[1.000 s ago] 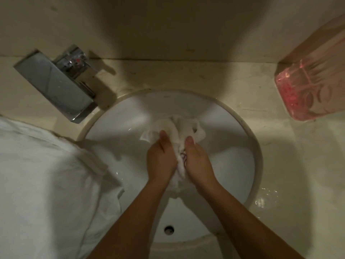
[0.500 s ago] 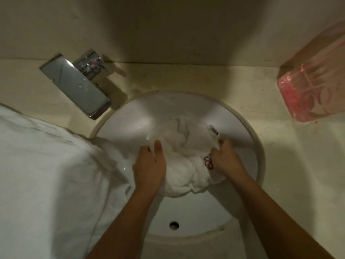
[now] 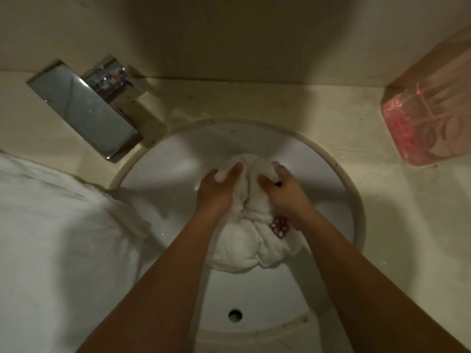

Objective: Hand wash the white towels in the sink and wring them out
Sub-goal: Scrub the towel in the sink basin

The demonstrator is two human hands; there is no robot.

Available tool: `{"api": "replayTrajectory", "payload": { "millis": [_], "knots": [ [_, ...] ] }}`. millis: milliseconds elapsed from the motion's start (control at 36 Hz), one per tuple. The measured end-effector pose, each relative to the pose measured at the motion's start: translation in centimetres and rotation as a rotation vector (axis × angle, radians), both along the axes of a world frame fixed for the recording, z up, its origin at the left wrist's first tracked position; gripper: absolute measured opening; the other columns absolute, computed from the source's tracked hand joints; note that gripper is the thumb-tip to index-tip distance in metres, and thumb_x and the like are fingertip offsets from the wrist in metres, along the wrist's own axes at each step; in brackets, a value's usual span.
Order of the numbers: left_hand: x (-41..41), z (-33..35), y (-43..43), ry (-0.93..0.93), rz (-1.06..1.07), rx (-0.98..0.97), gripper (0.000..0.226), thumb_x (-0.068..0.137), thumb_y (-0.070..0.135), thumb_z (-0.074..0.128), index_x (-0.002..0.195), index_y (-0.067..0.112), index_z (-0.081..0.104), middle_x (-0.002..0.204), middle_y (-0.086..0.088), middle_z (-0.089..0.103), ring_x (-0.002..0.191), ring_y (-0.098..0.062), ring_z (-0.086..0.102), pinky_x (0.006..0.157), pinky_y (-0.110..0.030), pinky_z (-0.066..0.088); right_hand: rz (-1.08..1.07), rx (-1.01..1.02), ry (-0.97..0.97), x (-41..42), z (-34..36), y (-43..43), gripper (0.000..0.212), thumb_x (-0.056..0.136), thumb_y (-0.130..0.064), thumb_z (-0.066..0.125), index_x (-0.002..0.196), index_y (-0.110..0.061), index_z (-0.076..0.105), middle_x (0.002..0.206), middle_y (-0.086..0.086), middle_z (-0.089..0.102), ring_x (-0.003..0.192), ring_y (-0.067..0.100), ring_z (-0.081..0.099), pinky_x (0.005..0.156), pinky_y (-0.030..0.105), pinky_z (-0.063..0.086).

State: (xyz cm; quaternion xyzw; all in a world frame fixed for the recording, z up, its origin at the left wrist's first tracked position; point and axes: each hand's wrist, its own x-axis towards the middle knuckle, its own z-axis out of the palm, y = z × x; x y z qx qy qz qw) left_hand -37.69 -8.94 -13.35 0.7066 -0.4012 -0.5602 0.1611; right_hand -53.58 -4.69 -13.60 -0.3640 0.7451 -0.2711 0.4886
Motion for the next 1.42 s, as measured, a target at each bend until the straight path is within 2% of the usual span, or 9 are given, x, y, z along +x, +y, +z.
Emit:
{"api": "replayTrajectory", "payload": {
  "millis": [111,167,333,639,833,1000,1139,1278,1417],
  "knots": [
    [2.0,0.8,-0.4,0.108,0.129,-0.065,0.055,0.099,0.048,0.07,0.143,0.019,0.057,0.122,0.008,0.057,0.101,-0.005,0.059,0.056,-0.009,0.047,-0.044,-0.059,0.066,-3.4,1.2,0.7,0.007,0.106,-0.017,0.065,0.108,-0.022,0.062,0.097,-0.003,0.071,0.09,0.013,0.069,0.075,0.021,0.056],
    [2.7,0.3,-0.4,0.152,0.109,-0.113,0.032,0.097,0.042,0.073,0.12,0.021,0.063,0.109,0.001,0.065,0.077,0.0,0.063,0.047,-0.013,0.047,-0.053,-0.082,0.083,-3.9,1.5,0.4,0.014,0.107,-0.016,0.062,0.116,-0.027,0.062,0.105,-0.004,0.072,0.098,0.017,0.07,0.083,0.027,0.057],
    [0.9,0.8,-0.8,0.208,0.173,-0.098,0.019,0.103,0.047,0.062,0.095,0.031,0.068,0.098,0.006,0.072,0.098,-0.018,0.07,0.085,-0.038,0.057,-0.061,-0.101,0.023,0.2,2.4,-1.0,0.016,0.105,-0.019,0.059,0.116,-0.012,0.067,0.109,0.006,0.073,0.099,0.021,0.068,0.085,0.035,0.055],
    [-4.2,1.4,1.5,0.031,0.044,-0.226,0.037,0.102,0.053,0.057,0.08,0.023,0.062,0.081,0.003,0.066,0.085,-0.02,0.065,0.071,-0.022,0.041,-0.378,-0.064,-0.05,3.4,1.9,-1.5,0.045,0.113,-0.045,0.038,0.085,-0.015,0.058,0.081,0.006,0.068,0.078,0.02,0.068,0.075,0.04,0.051],
    [-3.2,2.2,-0.5,-0.087,0.156,-0.216,0.043,0.106,0.054,0.05,0.086,0.019,0.067,0.079,0.008,0.064,0.084,-0.017,0.063,0.075,-0.03,0.038,-0.29,-0.013,-0.123,5.2,4.2,1.0,0.049,0.115,-0.04,0.038,0.097,-0.014,0.075,0.086,0.0,0.076,0.079,0.005,0.072,0.071,0.02,0.054],
    [-3.9,2.1,1.1,-0.055,-0.044,-0.248,0.042,0.106,0.049,0.052,0.093,0.014,0.072,0.088,-0.001,0.072,0.087,-0.021,0.067,0.074,-0.024,0.037,-0.387,-0.037,-0.065,3.6,2.6,-2.0,0.052,0.112,-0.045,0.04,0.084,-0.008,0.063,0.077,0.013,0.068,0.072,0.018,0.065,0.071,0.038,0.047],
    [-3.3,2.4,-1.7,-0.098,0.113,-0.208,0.055,0.109,0.053,0.045,0.072,0.015,0.06,0.071,0.002,0.061,0.081,-0.025,0.063,0.072,-0.035,0.038,-0.264,-0.028,-0.093,5.5,4.7,0.6,0.051,0.115,-0.039,0.041,0.092,-0.011,0.077,0.08,0.005,0.075,0.069,0.002,0.069,0.065,0.016,0.05],
    [-4.0,3.3,0.3,0.027,0.046,-0.207,0.059,0.112,0.037,0.045,0.056,0.02,0.05,0.052,0.004,0.053,0.055,-0.014,0.052,0.065,-0.036,0.039,-0.381,-0.073,0.003,2.9,3.0,-2.0,0.049,0.115,-0.034,0.043,0.067,-0.025,0.051,0.061,-0.012,0.056,0.059,0.004,0.052,0.07,0.03,0.041],
    [-2.7,3.2,-0.6,-0.001,0.154,-0.275,0.055,0.113,0.039,0.044,0.061,0.025,0.053,0.064,0.003,0.059,0.068,-0.019,0.059,0.072,-0.036,0.042,-0.103,-0.049,0.062,4.8,4.5,-0.3,0.039,0.116,-0.024,0.039,0.086,-0.017,0.063,0.076,0.002,0.066,0.07,0.018,0.062,0.067,0.032,0.043]
  ]
}}
